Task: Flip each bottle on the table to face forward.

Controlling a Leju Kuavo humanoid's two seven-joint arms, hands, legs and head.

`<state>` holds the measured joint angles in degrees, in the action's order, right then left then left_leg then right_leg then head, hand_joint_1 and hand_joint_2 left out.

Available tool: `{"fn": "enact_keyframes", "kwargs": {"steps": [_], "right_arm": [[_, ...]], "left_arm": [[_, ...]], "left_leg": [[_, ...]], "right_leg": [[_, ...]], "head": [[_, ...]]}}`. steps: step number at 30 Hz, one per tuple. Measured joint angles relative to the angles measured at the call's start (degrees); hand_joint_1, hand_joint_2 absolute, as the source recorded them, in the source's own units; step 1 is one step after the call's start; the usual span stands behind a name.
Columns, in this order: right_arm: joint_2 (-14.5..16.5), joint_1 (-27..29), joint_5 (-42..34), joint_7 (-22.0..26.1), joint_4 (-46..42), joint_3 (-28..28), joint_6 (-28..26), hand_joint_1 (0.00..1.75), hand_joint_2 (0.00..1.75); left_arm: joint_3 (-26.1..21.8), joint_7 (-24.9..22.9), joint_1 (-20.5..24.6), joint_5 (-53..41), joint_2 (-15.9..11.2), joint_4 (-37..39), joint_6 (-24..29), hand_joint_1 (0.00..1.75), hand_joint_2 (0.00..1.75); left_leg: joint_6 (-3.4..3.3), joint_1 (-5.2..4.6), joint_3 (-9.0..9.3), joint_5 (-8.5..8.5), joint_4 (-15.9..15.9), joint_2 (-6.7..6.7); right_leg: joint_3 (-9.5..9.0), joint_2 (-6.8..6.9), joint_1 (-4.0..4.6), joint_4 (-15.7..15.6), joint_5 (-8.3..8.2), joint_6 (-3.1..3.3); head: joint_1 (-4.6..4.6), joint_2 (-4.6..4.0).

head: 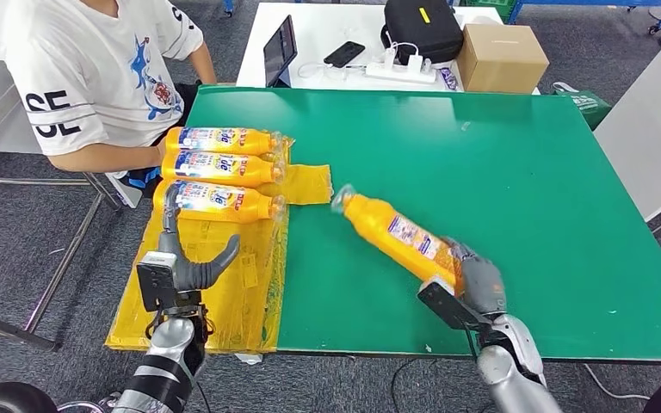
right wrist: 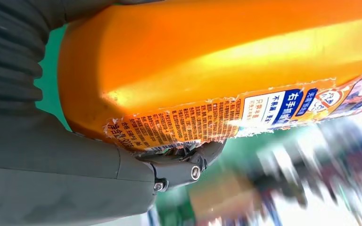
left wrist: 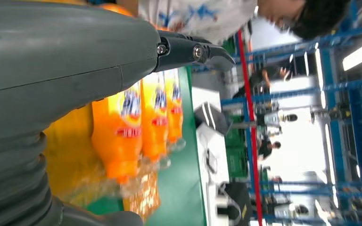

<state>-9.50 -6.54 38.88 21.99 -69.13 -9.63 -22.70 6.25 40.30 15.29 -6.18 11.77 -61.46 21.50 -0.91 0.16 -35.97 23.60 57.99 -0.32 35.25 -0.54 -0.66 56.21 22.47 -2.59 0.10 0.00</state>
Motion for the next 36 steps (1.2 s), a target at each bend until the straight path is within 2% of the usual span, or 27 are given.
{"fn": "enact_keyframes", "kwargs": {"steps": [4,9,13,17,21,24,28,33,36], "right_arm": [[3.2,1.1,-0.7,2.1,-4.1,2.5,-4.0,1.75,1.75],[8.5,3.9,-4.0,11.0,-12.9,6.3,-15.3,1.75,1.75],[13.4,5.5,-5.0,16.8,-19.3,10.2,-16.9,1.75,1.75],[16.4,6.2,-5.1,17.7,-23.0,12.9,-17.0,1.75,1.75],[17.8,6.6,-5.2,17.7,-24.2,14.0,-17.0,1.75,1.75],[18.0,6.9,-4.1,17.8,-23.5,13.5,-17.0,1.75,1.75],[18.4,7.5,1.4,17.8,-20.0,10.1,-17.2,1.75,1.75],[18.9,7.8,2.3,17.9,-17.0,6.9,-17.3,1.75,1.75],[19.0,7.7,0.4,17.9,-14.3,4.9,-16.8,1.75,1.75]], "left_arm": [[-0.1,-0.4,0.0,1.3,0.9,0.5,-2.1,0.0,1.75],[-0.4,-4.7,-0.3,8.1,2.3,0.8,-9.7,0.0,1.75],[0.2,-8.3,-0.5,13.5,3.3,0.4,-14.2,0.0,1.75],[0.5,-9.3,-0.6,14.8,3.8,0.0,-15.2,0.0,1.75],[1.1,-10.9,-1.0,17.6,3.9,-0.8,-18.9,0.0,1.75],[2.7,-13.3,-1.7,21.4,3.7,-1.8,-26.2,0.0,1.75],[5.5,-15.1,-2.2,24.6,3.0,-2.2,-35.9,0.0,1.75],[7.3,-15.4,-2.3,25.3,2.2,-2.2,-38.1,0.0,1.75],[8.0,-15.3,-2.3,26.2,1.7,-2.1,-41.0,0.0,1.75]], "left_leg": [[0.0,0.0,-0.04,0.0,0.0,-0.08],[0.0,0.0,-0.1,0.01,0.0,-0.14],[0.01,0.0,-0.11,0.01,0.0,-0.14],[0.0,0.0,-0.1,0.01,0.0,-0.14],[0.0,-0.01,-0.1,0.0,0.0,-0.13],[0.0,-0.01,-0.13,0.01,0.0,-0.15],[0.02,0.0,-0.15,0.02,0.0,-0.13],[0.03,0.05,-0.18,0.01,0.0,-0.16],[0.03,0.05,-0.19,0.01,0.0,-0.14]], "right_leg": [[0.04,0.02,-0.01,0.0,0.02,0.0],[0.09,0.05,-0.01,0.0,0.03,-0.01],[0.1,0.05,-0.01,0.0,0.04,0.0],[0.1,0.05,-0.01,0.0,0.03,0.0],[0.09,0.04,-0.02,0.0,0.03,0.0],[0.09,0.05,-0.02,0.0,0.03,0.0],[0.13,0.04,-0.01,0.0,0.03,0.0],[0.15,0.05,0.02,0.0,0.05,0.01],[0.15,0.04,0.02,0.0,0.04,0.01]], "head": [[0.02,0.0],[0.0,0.0],[-0.01,0.0],[0.02,0.0],[0.0,0.0],[0.02,0.0],[0.0,0.0],[0.01,0.0],[0.02,0.0]]}}
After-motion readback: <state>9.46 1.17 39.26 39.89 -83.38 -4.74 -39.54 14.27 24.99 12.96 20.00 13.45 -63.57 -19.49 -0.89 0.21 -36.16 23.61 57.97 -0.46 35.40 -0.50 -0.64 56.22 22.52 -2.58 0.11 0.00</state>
